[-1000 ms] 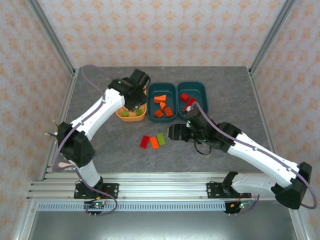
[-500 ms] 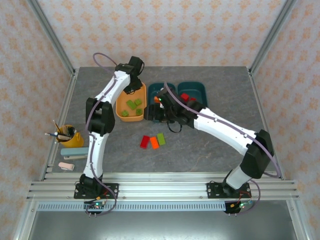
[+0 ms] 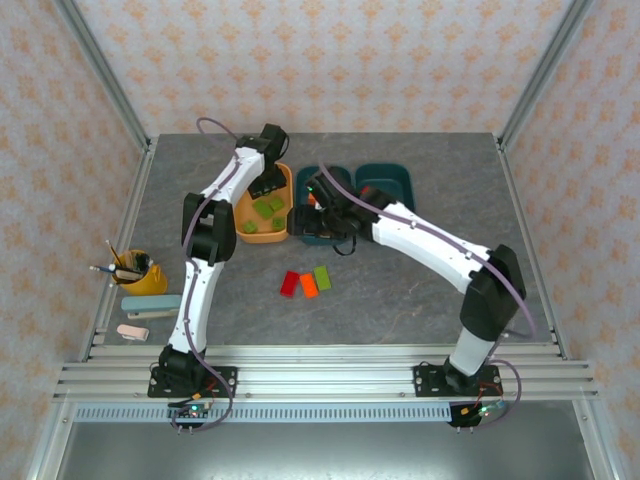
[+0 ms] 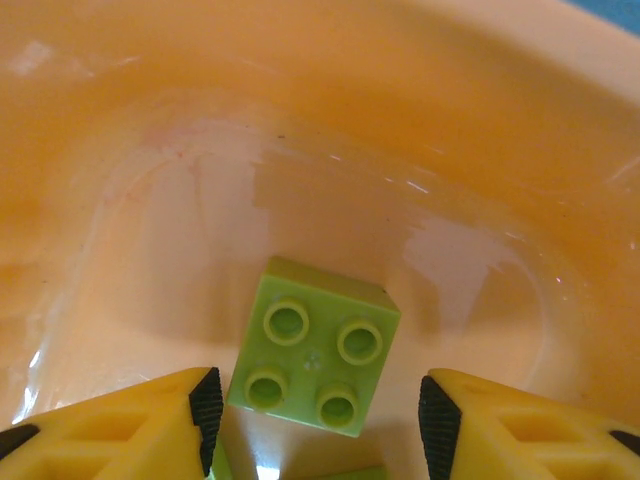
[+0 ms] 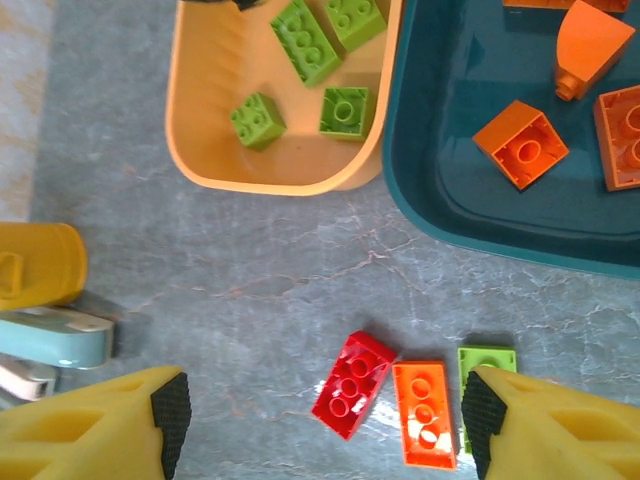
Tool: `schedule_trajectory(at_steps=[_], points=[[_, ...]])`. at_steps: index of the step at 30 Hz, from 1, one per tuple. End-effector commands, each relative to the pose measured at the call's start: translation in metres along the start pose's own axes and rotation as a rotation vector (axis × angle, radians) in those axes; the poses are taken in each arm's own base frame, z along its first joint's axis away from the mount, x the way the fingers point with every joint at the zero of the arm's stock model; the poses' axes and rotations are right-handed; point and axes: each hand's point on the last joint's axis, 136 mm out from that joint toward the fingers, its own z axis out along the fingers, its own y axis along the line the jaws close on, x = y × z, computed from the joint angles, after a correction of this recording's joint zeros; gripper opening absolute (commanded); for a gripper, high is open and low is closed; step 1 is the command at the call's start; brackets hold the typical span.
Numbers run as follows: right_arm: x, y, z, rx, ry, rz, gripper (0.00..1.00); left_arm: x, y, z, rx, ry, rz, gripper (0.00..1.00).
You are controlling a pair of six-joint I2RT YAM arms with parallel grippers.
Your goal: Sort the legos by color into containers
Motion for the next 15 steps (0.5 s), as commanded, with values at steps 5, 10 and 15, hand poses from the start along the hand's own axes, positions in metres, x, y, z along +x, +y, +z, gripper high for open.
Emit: schedule_trajectory(at_steps=[5,10,15], points=[[0.044,0.003,0.031,0.157,0.145,-0.090,0.70,-0.024,0.016,-0.111,0.067,-0.121,-0.043,0.64],[0.071,0.013,0.052,0.218,0.229,-0.022,0.67,-0.018,0.058,-0.175,0.024,-0.213,-0.073,0.69],[0.102,0.020,0.063,0.284,0.298,0.075,0.66,0.021,0.115,-0.211,-0.006,-0.259,-0.127,0.74]])
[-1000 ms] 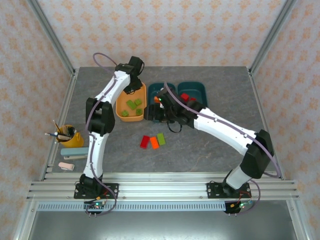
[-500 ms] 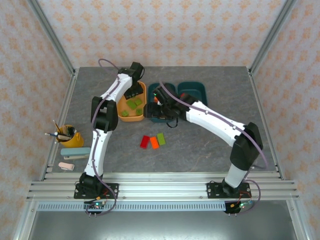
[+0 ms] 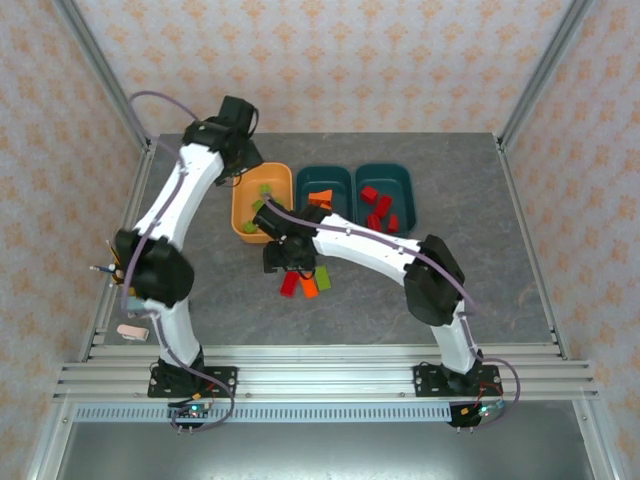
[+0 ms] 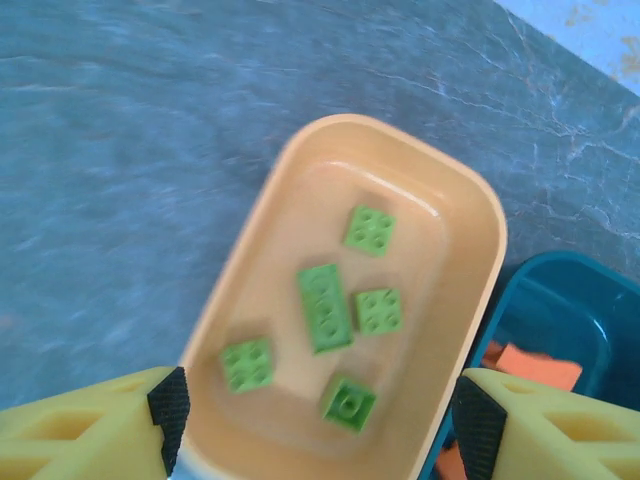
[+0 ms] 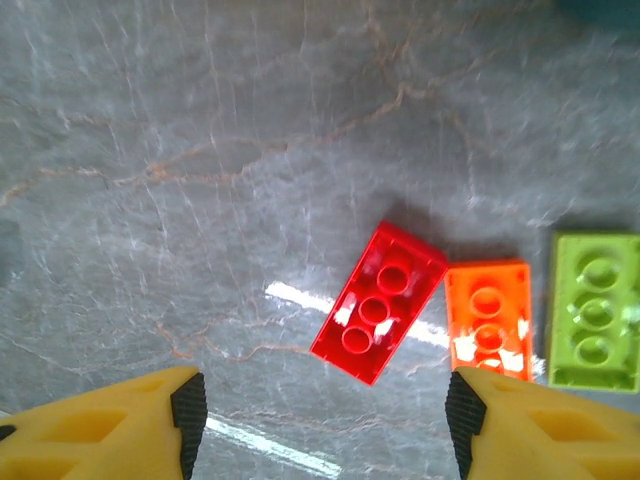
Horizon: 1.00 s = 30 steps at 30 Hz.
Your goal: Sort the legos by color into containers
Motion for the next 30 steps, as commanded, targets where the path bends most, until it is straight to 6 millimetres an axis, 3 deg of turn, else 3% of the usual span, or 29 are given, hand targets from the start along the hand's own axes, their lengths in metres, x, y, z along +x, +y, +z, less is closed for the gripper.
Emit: schedule_trajectory(at_steps=[1,8,14,19,23,30], points=[[0.019,-0.006,0.000,0.081,0.044,0.128,0.66,0.022,0.052,-0.019,-0.093,-0.023,-0.046,0.75],[0.035,-0.008,0.030,0.074,0.070,0.372,0.65,0.095,0.116,-0.072,-0.029,0.022,-0.088,0.77],[0.041,-0.008,0.053,0.114,0.082,0.452,0.66,0.157,0.169,-0.114,0.035,0.101,-0.057,0.81],[0.038,-0.010,0.064,0.145,0.073,0.458,0.66,0.199,0.202,-0.134,0.106,0.147,-0.068,0.86],[0.038,-0.014,0.076,0.165,0.071,0.459,0.64,0.217,0.214,-0.141,0.134,0.177,-0.078,0.87],[0.033,-0.019,0.088,0.206,0.065,0.423,0.58,0.227,0.202,-0.143,0.225,0.222,-0.065,0.86]])
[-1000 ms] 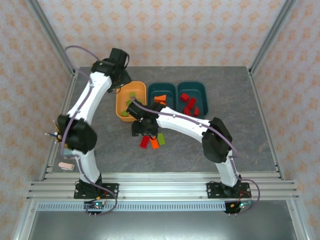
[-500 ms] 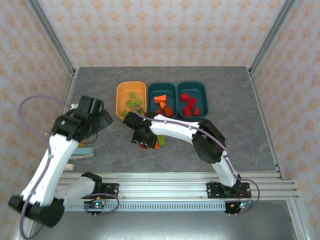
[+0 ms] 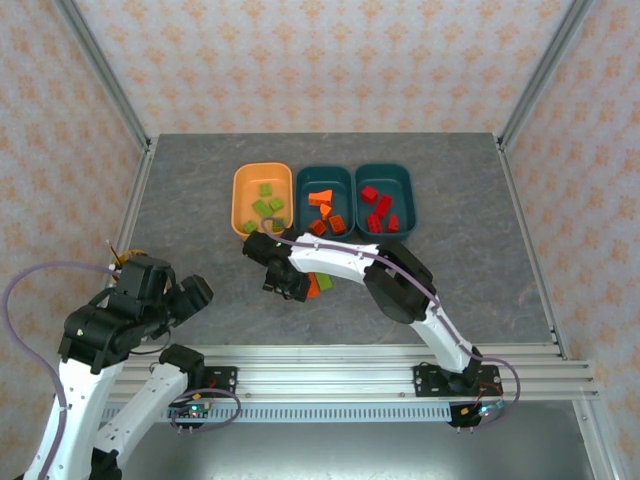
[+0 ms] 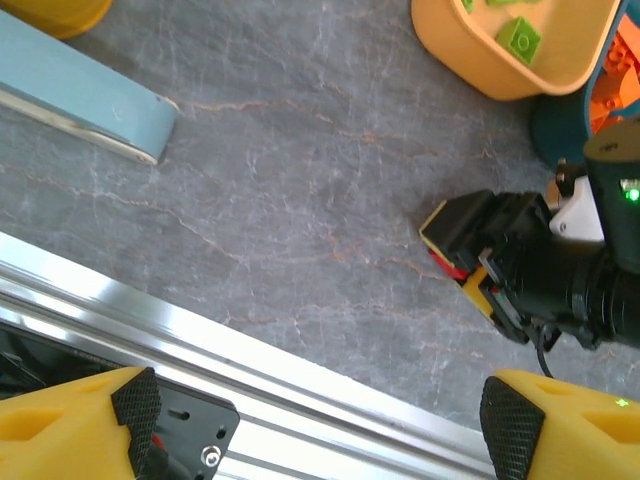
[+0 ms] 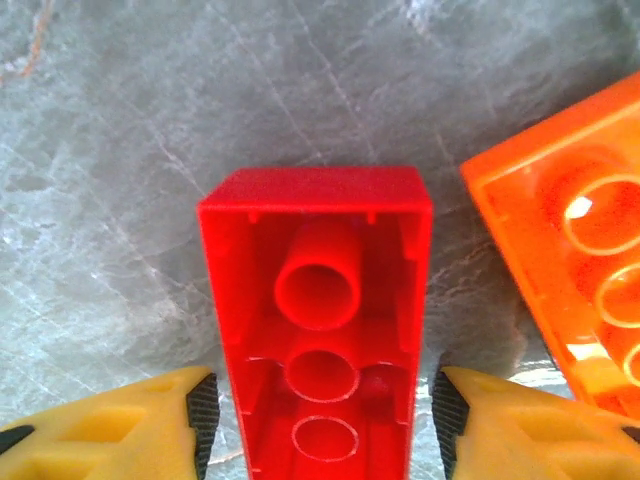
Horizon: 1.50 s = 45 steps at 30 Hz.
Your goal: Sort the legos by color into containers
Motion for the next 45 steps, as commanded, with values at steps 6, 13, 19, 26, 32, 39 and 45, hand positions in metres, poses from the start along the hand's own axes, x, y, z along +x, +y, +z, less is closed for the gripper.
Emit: schedule_trajectory(at_steps=[6,13,19,26,32,39,45], points=[[-0.014,0.001,0.006,0.047,-0.068,-0.088,0.47,0.021,-0.002,0.003,0.059,0.084,0.011,0.85],[-0.021,0.010,-0.010,0.048,-0.104,-0.202,0.30,0.019,-0.011,0.008,0.086,0.087,0.001,0.85],[-0.047,0.012,-0.076,0.012,-0.242,-0.281,0.26,0.013,-0.048,0.011,0.245,0.103,0.005,0.85],[-0.114,-0.041,-0.154,-0.001,-0.377,-0.213,0.25,-0.014,-0.101,0.017,0.370,0.085,0.008,0.84],[-0.198,-0.101,-0.163,0.015,-0.377,-0.108,0.25,-0.038,-0.152,0.033,0.411,0.058,0.050,0.84],[-0.287,-0.135,-0.135,0.051,-0.352,0.009,0.25,-0.051,-0.221,0.057,0.430,0.040,0.138,0.85],[-0.338,-0.150,-0.105,0.049,-0.333,0.100,0.25,-0.064,-0.270,0.078,0.439,0.032,0.191,0.85]])
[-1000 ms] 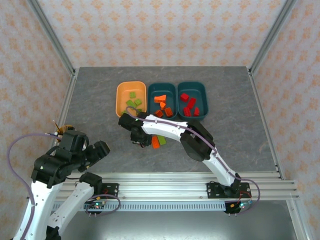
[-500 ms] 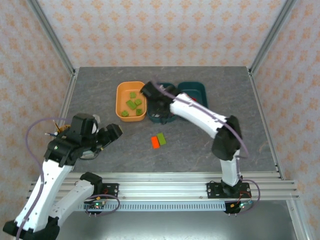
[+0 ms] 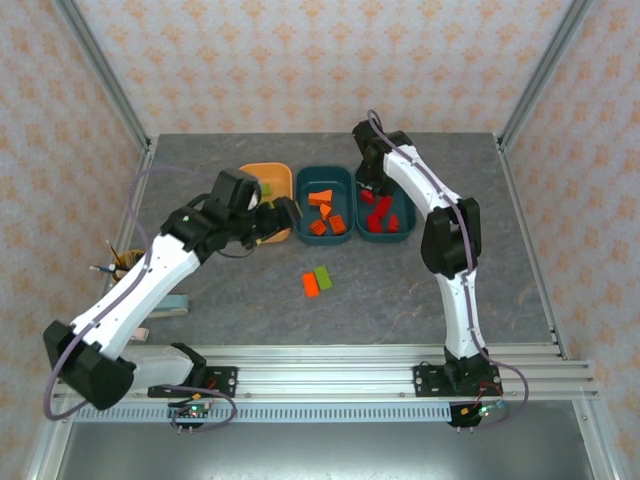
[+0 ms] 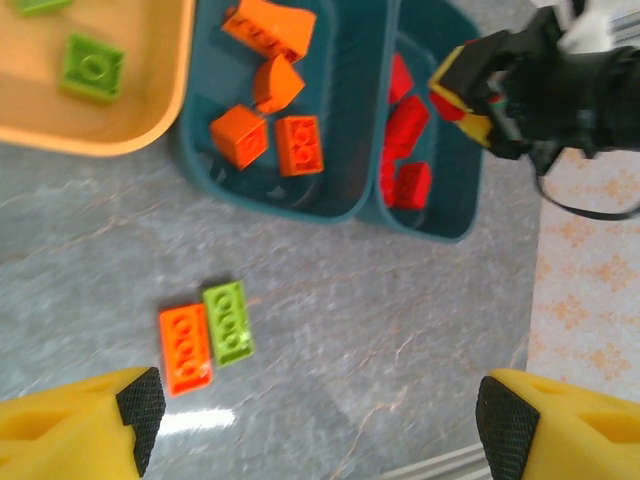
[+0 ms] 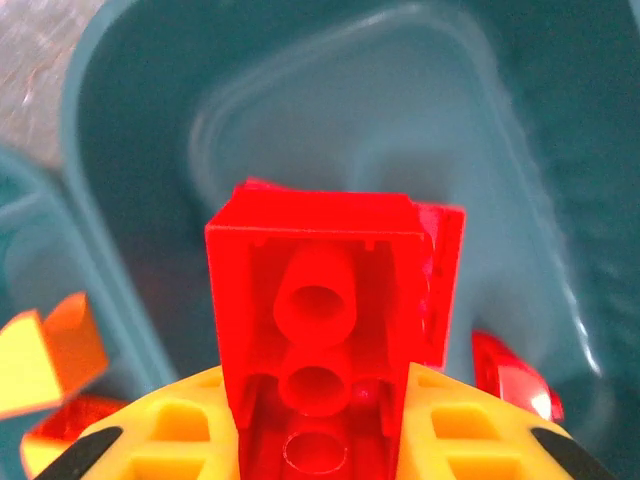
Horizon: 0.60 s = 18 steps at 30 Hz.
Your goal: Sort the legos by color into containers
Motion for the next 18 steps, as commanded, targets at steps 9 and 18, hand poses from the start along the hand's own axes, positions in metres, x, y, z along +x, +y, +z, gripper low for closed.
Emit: schedule_trajectory(at_steps=[9,18], points=[[-0.036,-0.014,0.049,0.000,0.044,0.057,0.26,-0.042,-0.046,0.035,0.031,-0.061,0.083,0.85],[-0.039,-0.021,0.052,-0.006,0.067,0.070,0.48,-0.034,-0.034,0.042,-0.023,-0.042,0.081,0.85]])
